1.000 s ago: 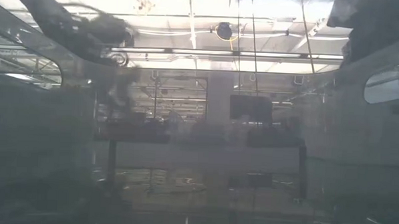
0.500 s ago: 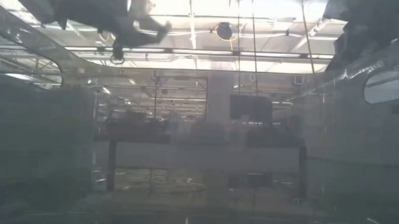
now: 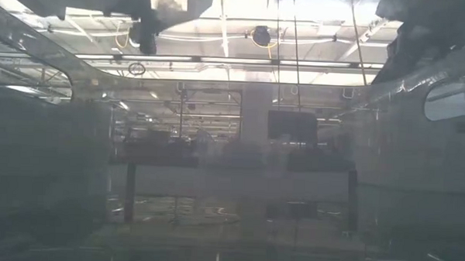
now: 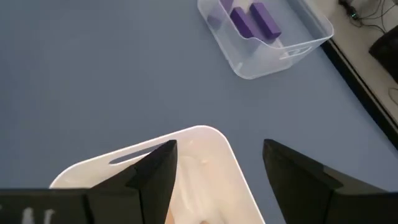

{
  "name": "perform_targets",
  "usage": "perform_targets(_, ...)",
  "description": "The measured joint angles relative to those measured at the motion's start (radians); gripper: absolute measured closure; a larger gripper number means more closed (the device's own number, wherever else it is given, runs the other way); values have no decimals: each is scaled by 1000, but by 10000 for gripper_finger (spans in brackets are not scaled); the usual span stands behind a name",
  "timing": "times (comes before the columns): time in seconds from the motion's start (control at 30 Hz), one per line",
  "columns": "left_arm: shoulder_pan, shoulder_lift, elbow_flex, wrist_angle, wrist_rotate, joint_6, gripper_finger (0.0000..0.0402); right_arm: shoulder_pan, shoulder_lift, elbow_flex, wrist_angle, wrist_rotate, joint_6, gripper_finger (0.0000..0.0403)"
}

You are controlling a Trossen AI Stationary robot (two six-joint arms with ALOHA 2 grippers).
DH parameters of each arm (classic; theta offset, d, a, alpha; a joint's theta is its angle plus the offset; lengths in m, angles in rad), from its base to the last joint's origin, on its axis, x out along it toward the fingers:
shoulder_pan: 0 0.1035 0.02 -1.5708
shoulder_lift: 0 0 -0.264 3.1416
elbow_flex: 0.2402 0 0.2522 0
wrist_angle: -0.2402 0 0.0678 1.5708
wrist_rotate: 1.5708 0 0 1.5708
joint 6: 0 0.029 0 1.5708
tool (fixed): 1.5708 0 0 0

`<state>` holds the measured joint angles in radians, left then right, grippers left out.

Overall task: Sort & place blocks by color
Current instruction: Put the top left light blue block into the black bin

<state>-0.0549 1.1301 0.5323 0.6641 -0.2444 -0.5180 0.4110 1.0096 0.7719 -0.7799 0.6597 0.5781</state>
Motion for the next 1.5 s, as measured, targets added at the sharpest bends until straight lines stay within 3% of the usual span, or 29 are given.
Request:
perform_targets(0.27, -165, 82, 0, 3, 45, -158, 266, 0, 0, 0, 59, 2, -25, 174)
perform_targets(0.5, -226, 178, 21, -17, 178, -248, 266, 0, 0, 0, 115, -3, -18, 174)
perform_targets(0.63, -269, 246, 91, -66, 236, -199, 266, 1, 0, 0, 120, -7, -15, 174)
perform_targets(0.87, -344, 311, 223, -298, 272, -67, 266, 1, 0, 0, 121, -9, -16, 174)
perform_targets(1.5, -416, 574, 421, -346, 288, -25, 258, 1, 0, 0, 126, -10, -15, 174)
